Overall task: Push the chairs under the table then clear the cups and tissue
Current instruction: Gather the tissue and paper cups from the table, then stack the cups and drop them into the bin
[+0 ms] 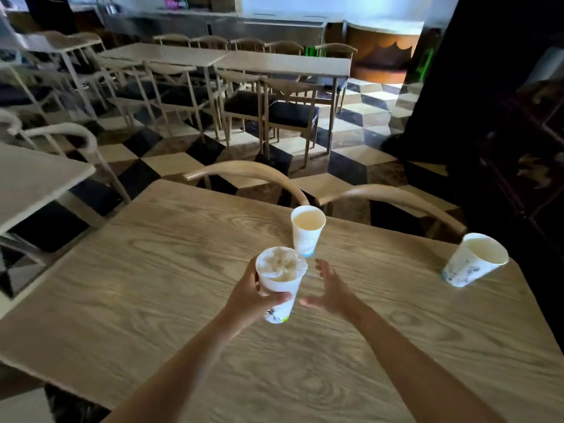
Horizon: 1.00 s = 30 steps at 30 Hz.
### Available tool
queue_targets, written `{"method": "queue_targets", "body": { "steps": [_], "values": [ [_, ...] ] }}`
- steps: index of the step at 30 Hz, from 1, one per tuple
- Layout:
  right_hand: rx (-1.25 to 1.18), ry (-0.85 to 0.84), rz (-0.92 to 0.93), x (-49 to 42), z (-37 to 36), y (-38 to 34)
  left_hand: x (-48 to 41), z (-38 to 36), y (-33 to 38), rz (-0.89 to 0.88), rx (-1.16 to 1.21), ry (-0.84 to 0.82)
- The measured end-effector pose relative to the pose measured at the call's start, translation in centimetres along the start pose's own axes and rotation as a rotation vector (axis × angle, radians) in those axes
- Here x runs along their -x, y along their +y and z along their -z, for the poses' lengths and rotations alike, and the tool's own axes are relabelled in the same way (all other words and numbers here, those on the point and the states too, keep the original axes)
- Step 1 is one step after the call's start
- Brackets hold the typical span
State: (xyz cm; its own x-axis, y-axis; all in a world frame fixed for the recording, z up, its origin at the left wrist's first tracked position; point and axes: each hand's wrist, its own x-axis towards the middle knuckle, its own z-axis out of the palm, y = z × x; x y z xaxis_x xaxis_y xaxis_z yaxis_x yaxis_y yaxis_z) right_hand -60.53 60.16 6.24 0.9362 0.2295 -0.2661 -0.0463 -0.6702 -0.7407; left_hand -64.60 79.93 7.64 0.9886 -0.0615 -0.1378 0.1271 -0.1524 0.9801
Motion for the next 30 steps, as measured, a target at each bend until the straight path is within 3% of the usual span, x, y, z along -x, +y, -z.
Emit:
{"method": "queue_targets", "body": {
  "steps": [3,5,12,15,19,24,30],
  "values": [
    [-0.026,0.218,-0.141,-4.3,1.4,-0.4,-0.9,2.2,-1.0,0.010,0.042,0.011],
    [-0.034,0.319,-0.137,-7.1,1.8,-1.1,-1.3,3.4,-1.6,0.016,0.047,0.007],
    [-0.376,0.572,-0.128,-12.7,0.2,-1.8,-1.6,5.9,-4.5,0.017,0.041,0.025],
    [-0.381,0.625,-0.151,-12.7,-0.3,-2.0,-1.3,6.5,-5.5,0.018,0.036,0.028],
    [-0.408,0.665,-0.079,-10.1,0.1,-3.6,-0.6,6.6,-5.7,0.046,0.000,0.025],
    [-0.591,0.632,0.170,-2.2,3.0,-7.1,-0.3,4.9,-3.5,0.036,0.000,-0.053],
    [-0.346,0.692,0.157,7.8,6.3,-5.7,-0.1,0.2,1.0,-0.070,0.045,-0.153]
  ]
}}
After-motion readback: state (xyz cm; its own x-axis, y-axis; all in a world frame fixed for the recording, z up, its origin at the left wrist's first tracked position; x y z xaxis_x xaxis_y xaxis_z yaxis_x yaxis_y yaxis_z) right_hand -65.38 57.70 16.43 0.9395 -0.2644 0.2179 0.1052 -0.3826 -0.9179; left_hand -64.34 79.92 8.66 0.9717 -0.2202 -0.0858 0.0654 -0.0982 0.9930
